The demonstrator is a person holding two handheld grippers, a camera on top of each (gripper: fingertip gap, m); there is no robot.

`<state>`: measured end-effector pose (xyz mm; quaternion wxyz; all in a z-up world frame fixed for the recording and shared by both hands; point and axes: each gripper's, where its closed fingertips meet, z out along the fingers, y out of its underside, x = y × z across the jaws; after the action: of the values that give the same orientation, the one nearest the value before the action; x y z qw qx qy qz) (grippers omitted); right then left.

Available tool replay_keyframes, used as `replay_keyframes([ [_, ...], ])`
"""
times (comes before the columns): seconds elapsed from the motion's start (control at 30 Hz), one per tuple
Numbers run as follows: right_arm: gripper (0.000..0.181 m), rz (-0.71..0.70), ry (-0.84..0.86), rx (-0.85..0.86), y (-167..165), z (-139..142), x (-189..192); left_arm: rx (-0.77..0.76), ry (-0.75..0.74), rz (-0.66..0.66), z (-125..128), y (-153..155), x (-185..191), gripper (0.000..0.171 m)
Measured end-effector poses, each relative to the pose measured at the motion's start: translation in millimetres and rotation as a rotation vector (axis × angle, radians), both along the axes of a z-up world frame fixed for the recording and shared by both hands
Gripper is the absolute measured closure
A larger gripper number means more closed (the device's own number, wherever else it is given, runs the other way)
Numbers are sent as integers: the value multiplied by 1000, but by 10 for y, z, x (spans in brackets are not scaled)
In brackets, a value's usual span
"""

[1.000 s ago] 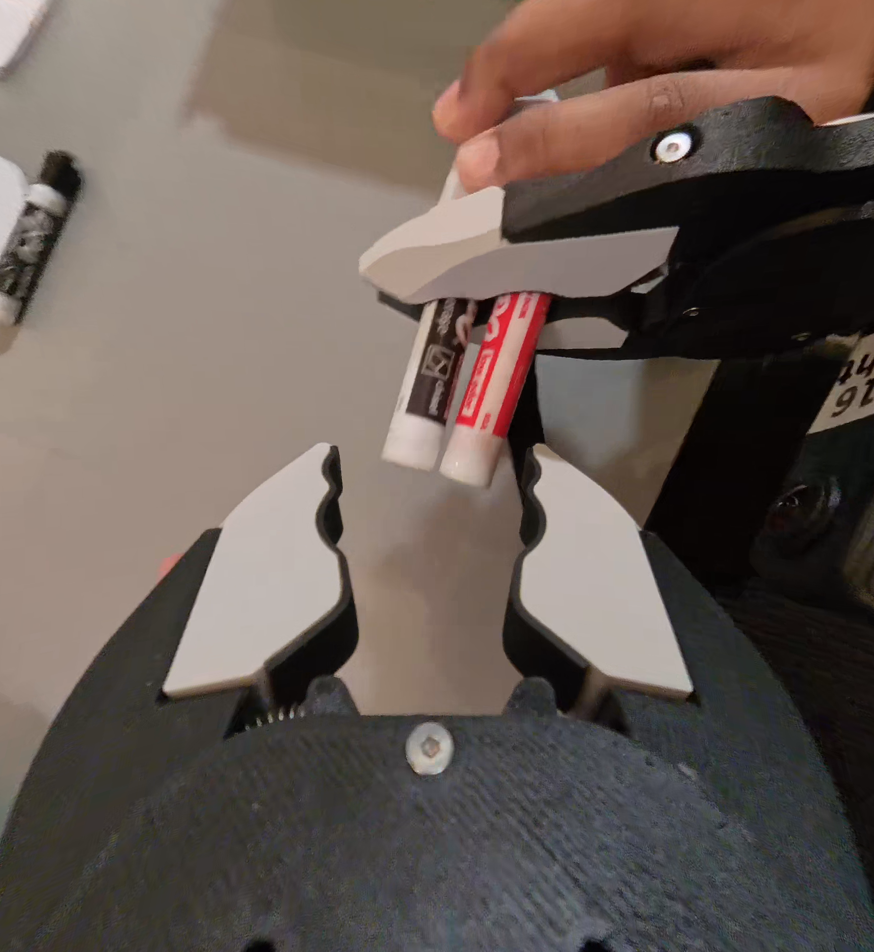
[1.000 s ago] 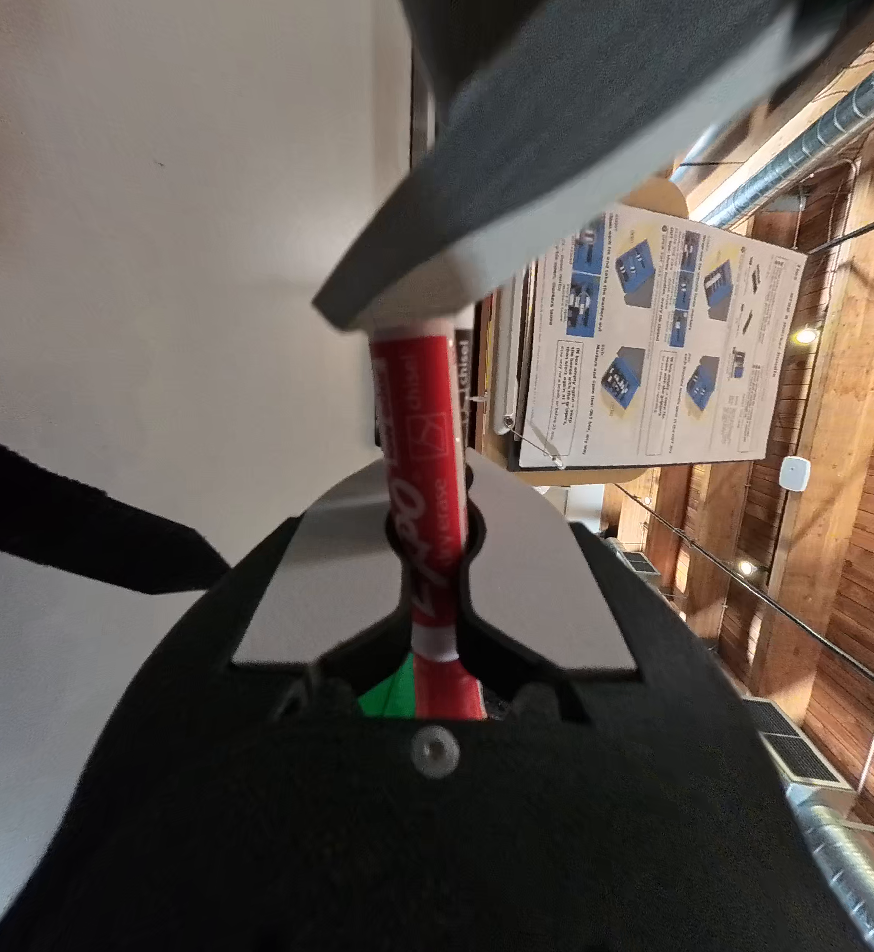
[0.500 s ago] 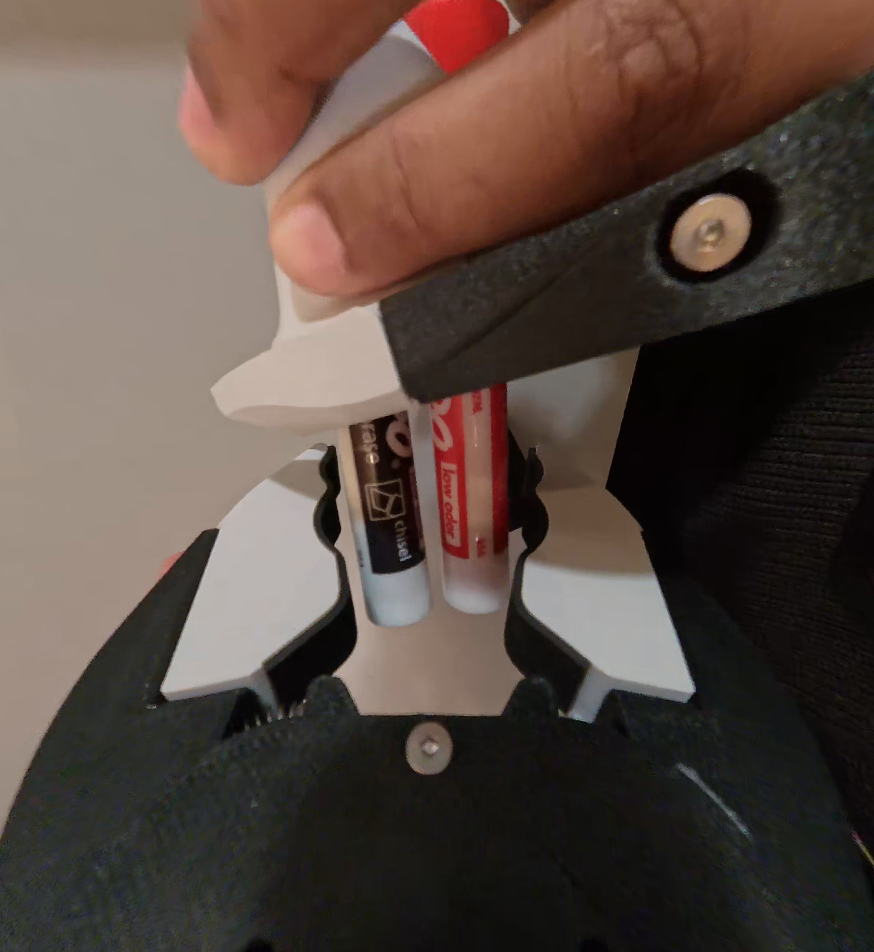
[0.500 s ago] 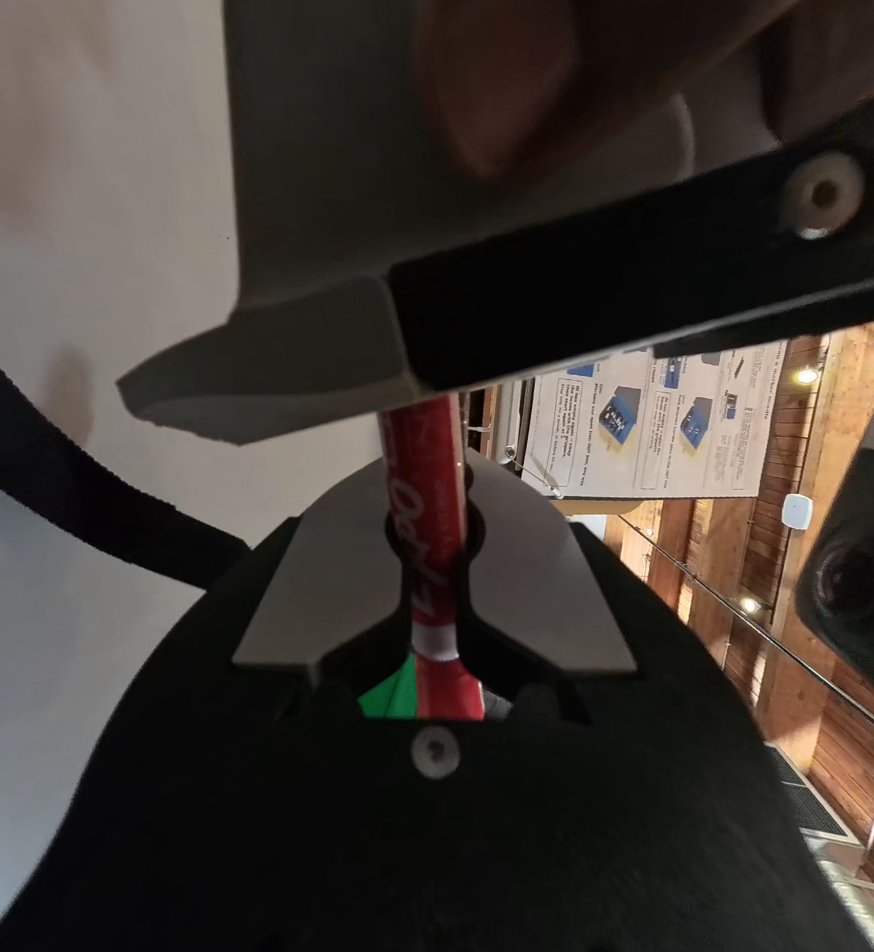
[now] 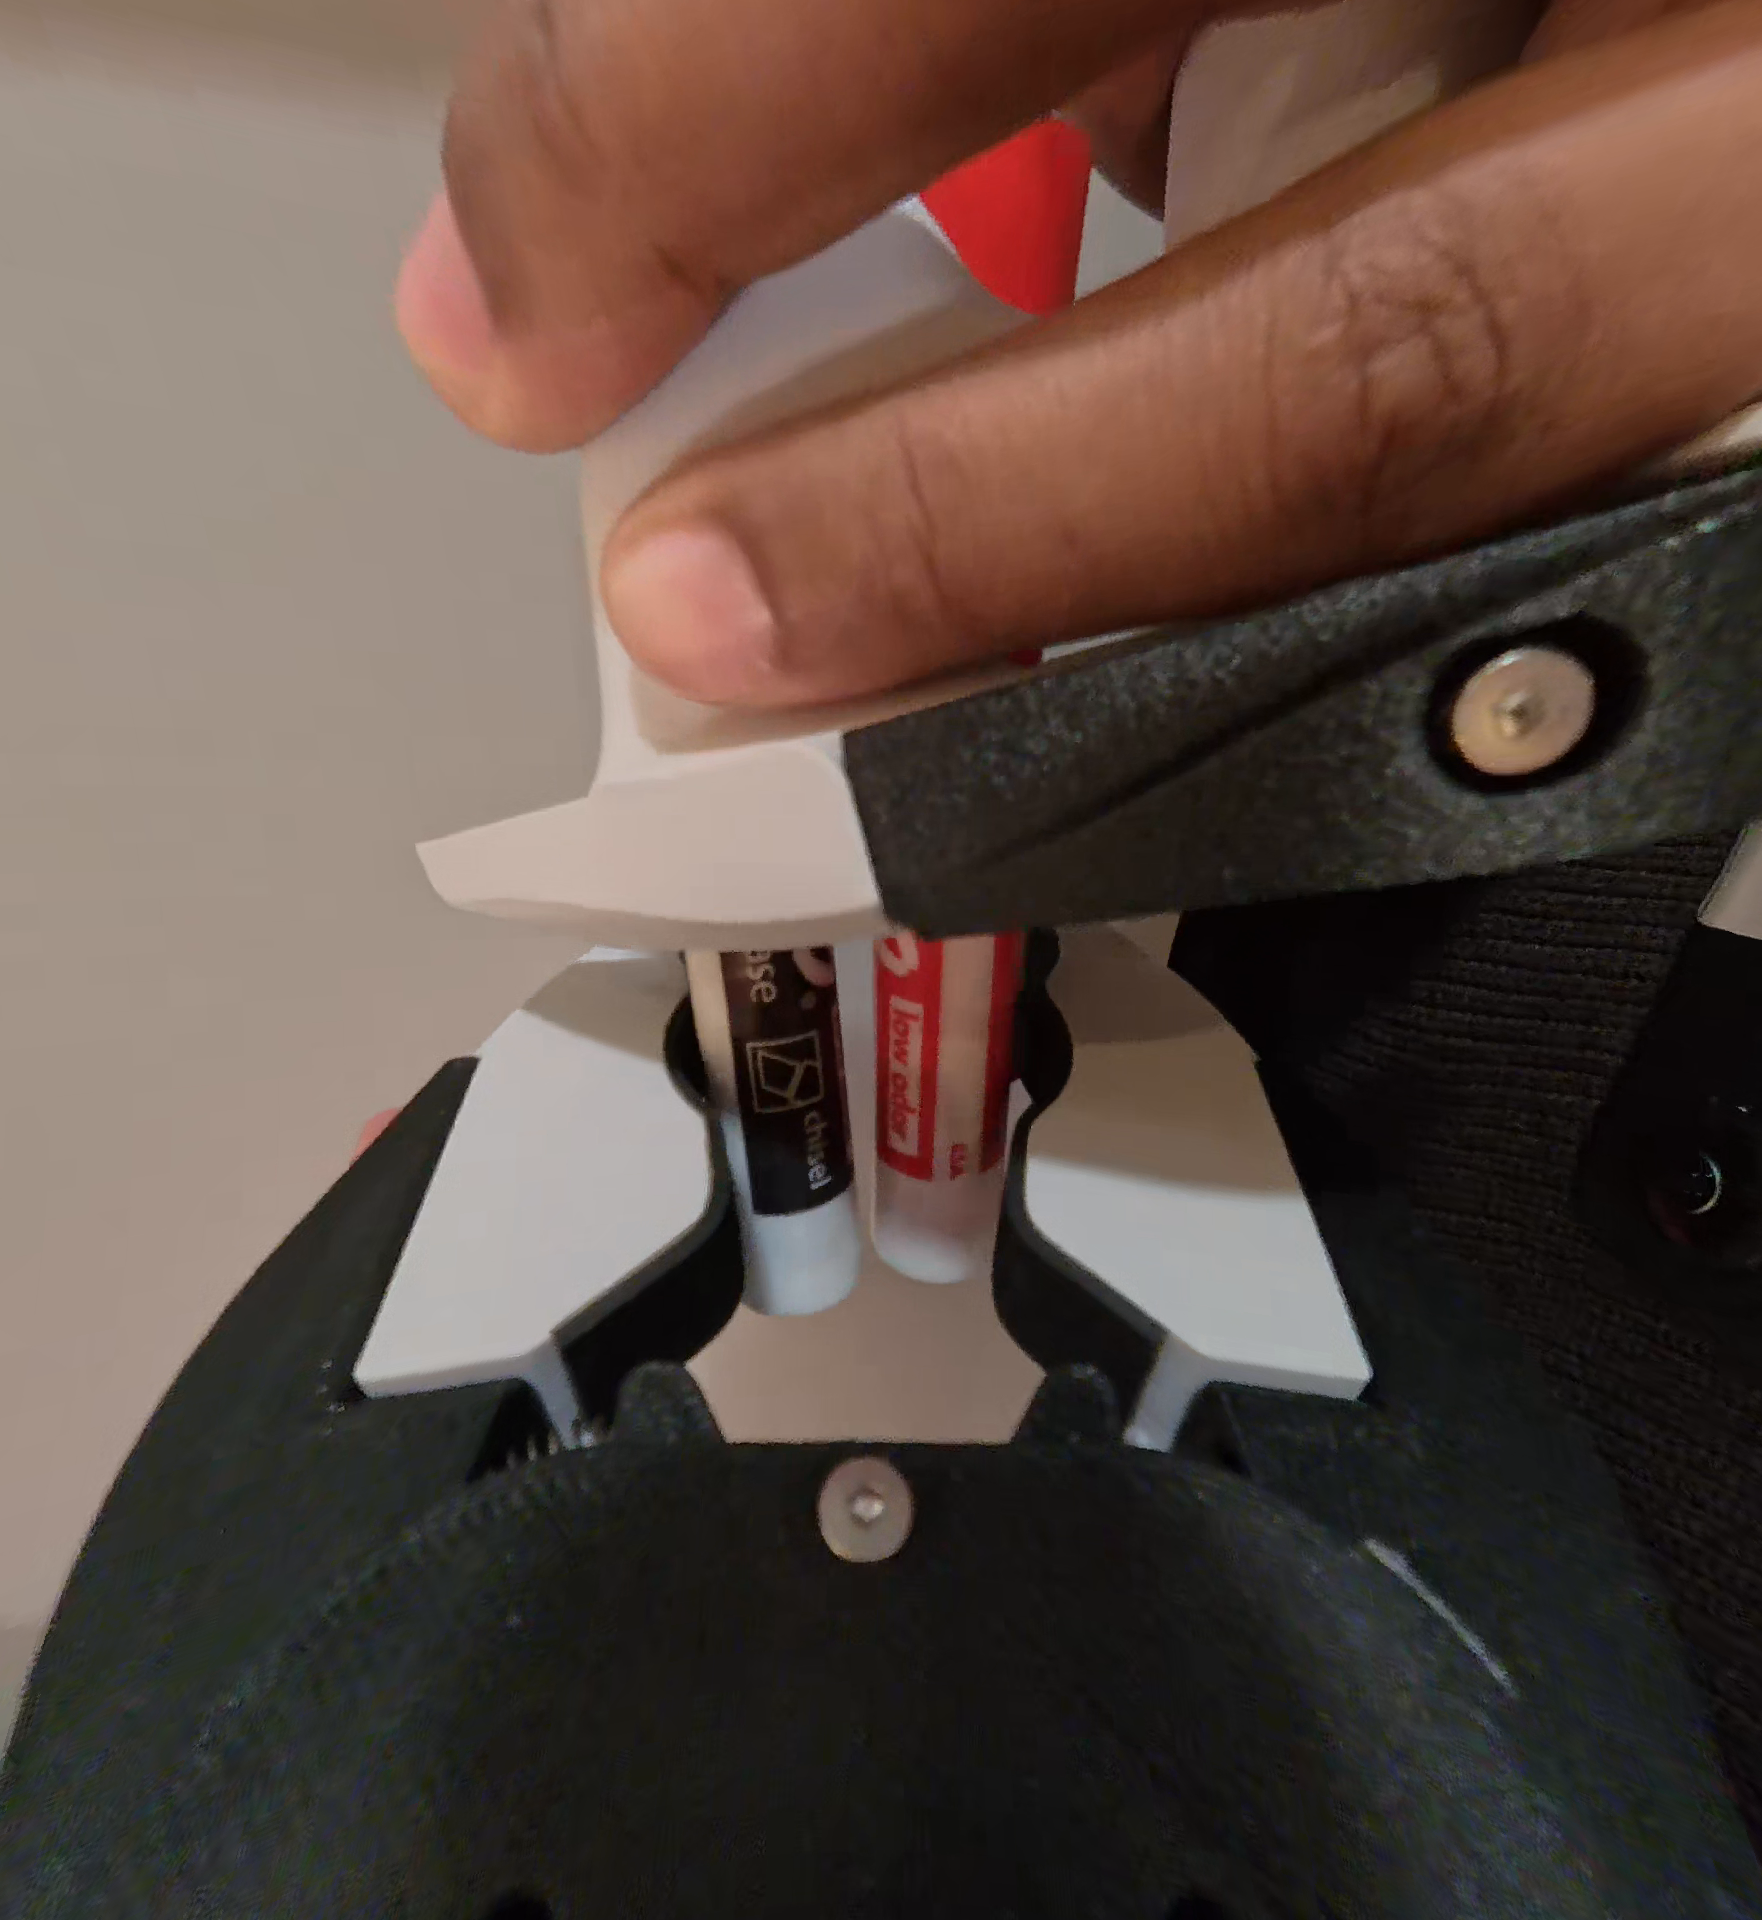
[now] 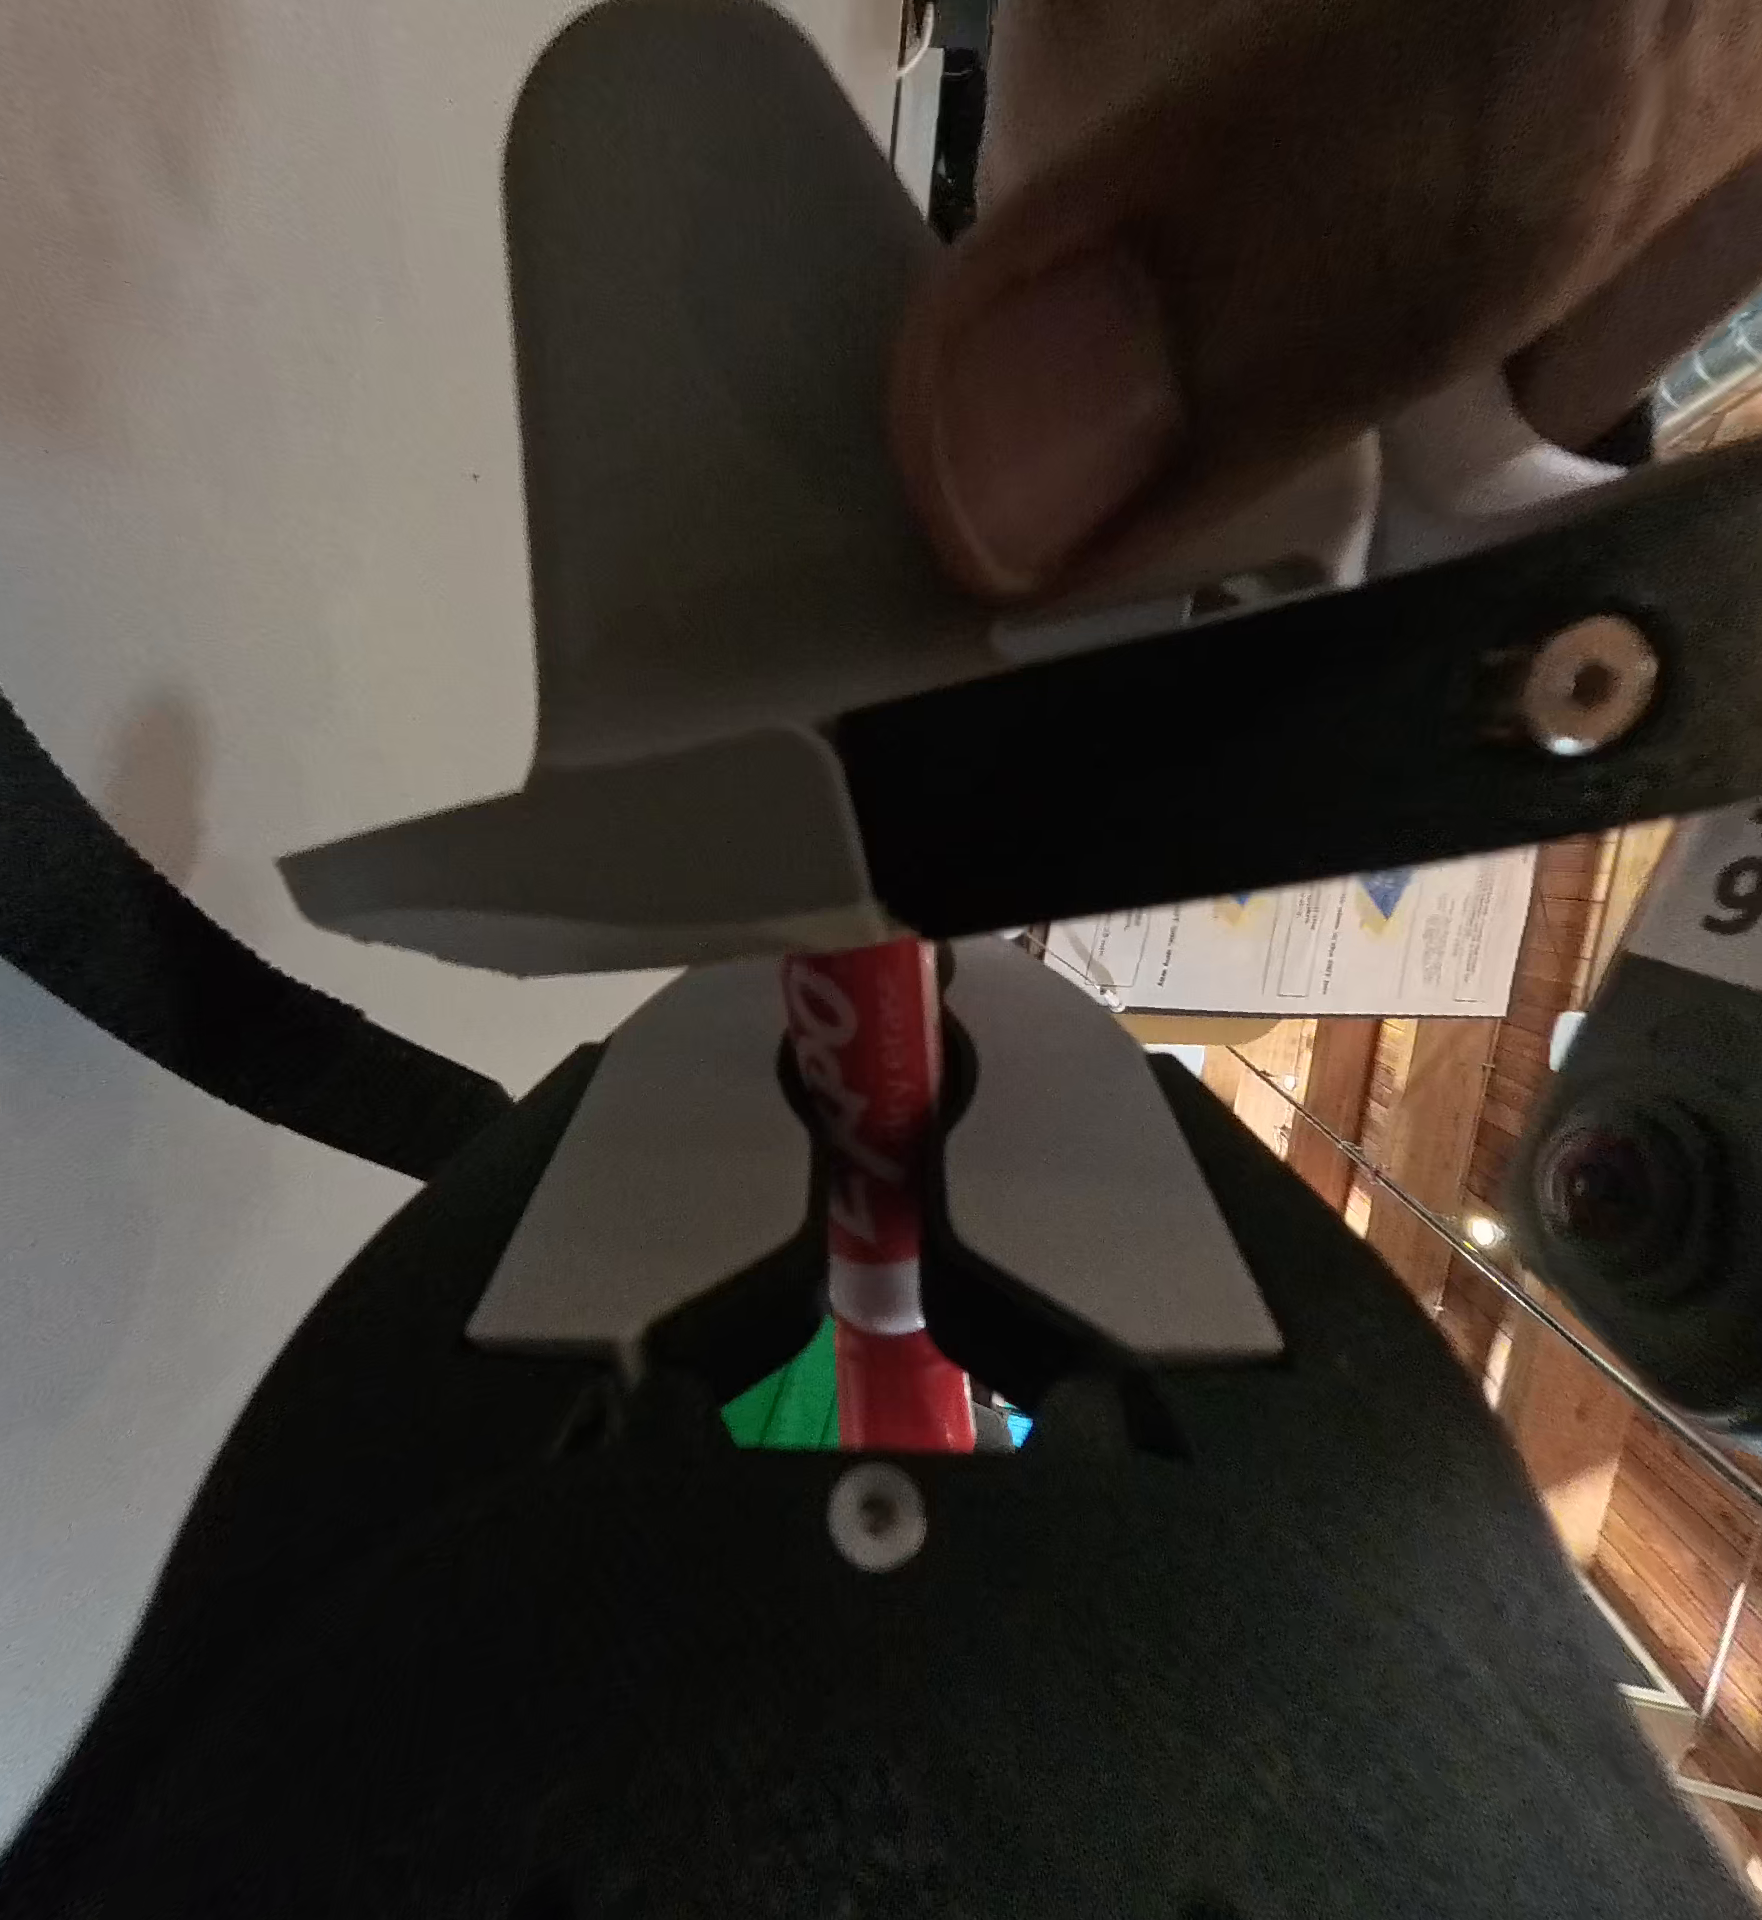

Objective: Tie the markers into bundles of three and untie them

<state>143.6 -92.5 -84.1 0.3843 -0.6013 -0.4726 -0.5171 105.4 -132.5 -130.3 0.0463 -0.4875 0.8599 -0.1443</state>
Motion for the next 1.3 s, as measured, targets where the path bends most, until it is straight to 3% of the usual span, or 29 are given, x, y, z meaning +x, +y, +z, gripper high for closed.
replay_keyframes([
  [0.27, 167, 3, -29, 14, -3, 15, -47, -42, 4, 38, -12, -29, 5, 125],
  [0.7, 165, 46, -135, 42, -21, 37, -90, -50, 12, 29, -58, -26, -34, 129],
  [1.0, 147, -8, -147, 69, -52, 170, 241, -22, -24, 74, -69, 179, -66, 128],
  [1.13, 145, -78, 12, 94, -99, 197, 654, -31, -55, 135, -80, 309, -73, 128],
  [1.23, 146, -150, 331, 65, -151, 40, 937, -32, -80, 174, -101, 380, -80, 128],
  [1.3, 145, -143, 598, 52, -167, -18, 902, -25, -115, 202, -103, 413, -60, 128],
])
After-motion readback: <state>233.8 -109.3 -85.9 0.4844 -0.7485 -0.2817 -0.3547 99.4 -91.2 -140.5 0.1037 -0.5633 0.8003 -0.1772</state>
